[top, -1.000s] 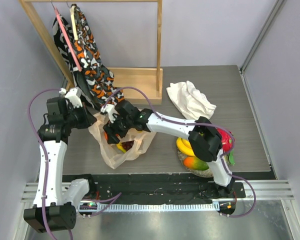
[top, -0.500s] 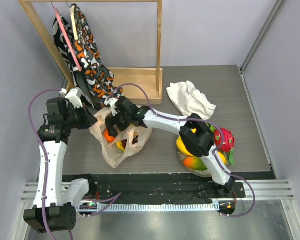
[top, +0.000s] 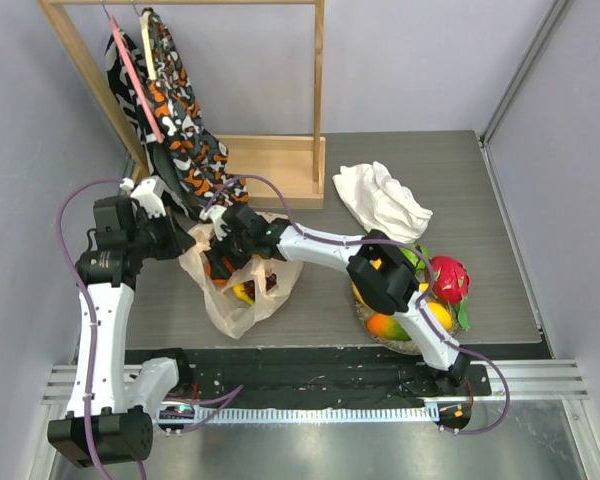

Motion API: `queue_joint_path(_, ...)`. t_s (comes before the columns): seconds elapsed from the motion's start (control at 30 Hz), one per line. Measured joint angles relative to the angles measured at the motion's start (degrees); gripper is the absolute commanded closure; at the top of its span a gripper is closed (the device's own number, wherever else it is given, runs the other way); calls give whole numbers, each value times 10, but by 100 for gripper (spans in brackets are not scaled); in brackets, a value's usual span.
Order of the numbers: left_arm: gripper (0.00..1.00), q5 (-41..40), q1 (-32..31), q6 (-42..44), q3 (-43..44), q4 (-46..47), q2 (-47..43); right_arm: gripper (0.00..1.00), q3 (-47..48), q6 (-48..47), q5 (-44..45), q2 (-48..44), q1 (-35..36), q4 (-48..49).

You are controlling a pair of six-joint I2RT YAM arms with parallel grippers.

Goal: Take the fake fruits out of the plastic bag
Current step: Take out the fake fruit from the plastic bag, then place the fake fruit on the plate.

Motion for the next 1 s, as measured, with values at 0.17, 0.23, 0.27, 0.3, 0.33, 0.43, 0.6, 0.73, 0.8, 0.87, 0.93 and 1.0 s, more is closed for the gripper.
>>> queue_joint_path(0.17,100,0,0,0,-8,5,0,55,-17,-40,-14,-35,-1,-36)
queue_joint_path(0.23,100,0,0,-1,-12,11,0,55,-41,-62,-24,-81,-3,-59)
queue_joint_path(0.27,100,0,0,-1,-14,14,0,54,-52,-77,-32,-113,-4,-78)
queue_joint_path(0.3,100,2,0,-1,-15,16,0,53,-61,-87,-37,-138,-4,-85)
queue_joint_path(0.33,100,3,0,-1,-15,18,1,53,-73,-100,-45,-171,-4,-93)
queue_joint_path(0.43,100,8,0,-3,-16,31,5,54,-107,-143,-90,-275,-4,-107)
queue_joint_path(0.6,100,14,0,-15,-17,53,9,58,-123,-219,-125,-369,-8,-161)
queue_joint_path(0.73,100,15,0,-16,-17,60,6,64,-103,-327,-103,-391,-39,-305)
queue_joint_path(0.8,100,15,0,-16,-21,66,0,63,-106,-388,-76,-399,-74,-377)
queue_joint_path(0.87,100,15,0,-18,-26,68,-8,63,-136,-440,-36,-418,-116,-430)
queue_joint_path(0.93,100,15,0,-18,-31,69,-17,65,-182,-487,6,-442,-151,-474)
queue_joint_path(1.0,100,16,0,-19,-34,71,-22,65,-234,-531,54,-462,-188,-522)
